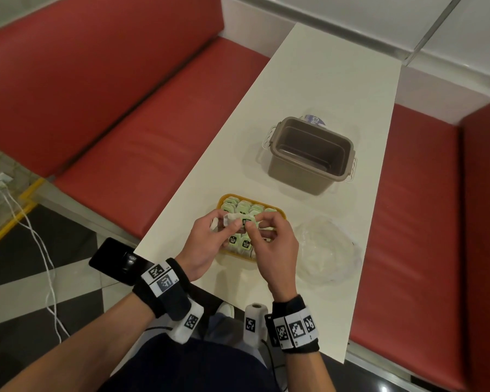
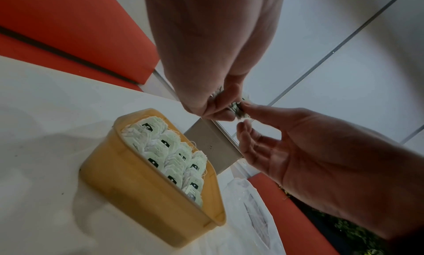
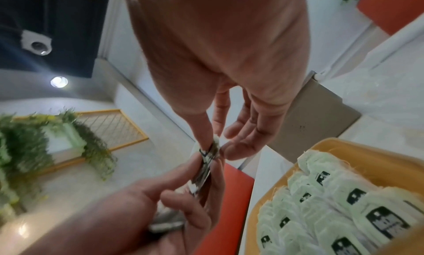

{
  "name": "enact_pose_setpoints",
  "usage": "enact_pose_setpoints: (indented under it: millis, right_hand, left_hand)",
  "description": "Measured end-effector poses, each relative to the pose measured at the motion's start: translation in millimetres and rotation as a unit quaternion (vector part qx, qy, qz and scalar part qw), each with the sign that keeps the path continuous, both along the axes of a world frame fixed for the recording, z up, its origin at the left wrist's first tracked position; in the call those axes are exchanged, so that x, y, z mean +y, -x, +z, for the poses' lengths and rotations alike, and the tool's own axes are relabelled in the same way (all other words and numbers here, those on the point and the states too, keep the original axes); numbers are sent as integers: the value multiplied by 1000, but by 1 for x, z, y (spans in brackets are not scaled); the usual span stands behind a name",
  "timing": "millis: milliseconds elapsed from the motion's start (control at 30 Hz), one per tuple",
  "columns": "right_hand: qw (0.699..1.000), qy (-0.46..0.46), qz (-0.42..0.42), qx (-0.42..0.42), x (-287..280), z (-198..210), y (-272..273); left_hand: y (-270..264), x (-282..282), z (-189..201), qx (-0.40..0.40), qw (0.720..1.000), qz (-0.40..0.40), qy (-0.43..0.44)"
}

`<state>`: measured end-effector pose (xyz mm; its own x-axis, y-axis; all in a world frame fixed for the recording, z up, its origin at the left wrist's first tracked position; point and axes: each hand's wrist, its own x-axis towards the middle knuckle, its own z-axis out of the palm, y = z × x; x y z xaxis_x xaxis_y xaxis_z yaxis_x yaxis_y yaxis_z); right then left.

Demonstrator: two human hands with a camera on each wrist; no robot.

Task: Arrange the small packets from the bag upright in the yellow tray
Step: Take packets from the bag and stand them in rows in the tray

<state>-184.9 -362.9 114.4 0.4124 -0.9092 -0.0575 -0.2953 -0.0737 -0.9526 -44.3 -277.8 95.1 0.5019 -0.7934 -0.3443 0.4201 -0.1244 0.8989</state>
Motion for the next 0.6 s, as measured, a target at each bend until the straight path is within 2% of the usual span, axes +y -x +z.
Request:
enact_pose_setpoints:
  millis: [133,233,300,433,500,600]
  right_hand:
    - [998,-41,28,-26,-11,-1,0]
    - [994,-91,14,-63,-20,1,0]
    - [993,-87,9,-84,-26,4,0]
    - [996,33,70,39,-40,-3,-11]
    - [982,64,144,106,-42,-14,-23]
    - [943,84,249,203,-38,-35,-43]
  left_hand:
    - [-6,2,-1,-11,1000,-13,7]
    - [-13,4,1,-5,1000,-2,6]
    - [-19,6,-1,-9,1000,16,-8]
    - [-36,16,-16,-73,991,92,-67]
    - [-42,22,-25,-106,984,115,-80]
    - [-48,31,-39,-168,972,112,-120]
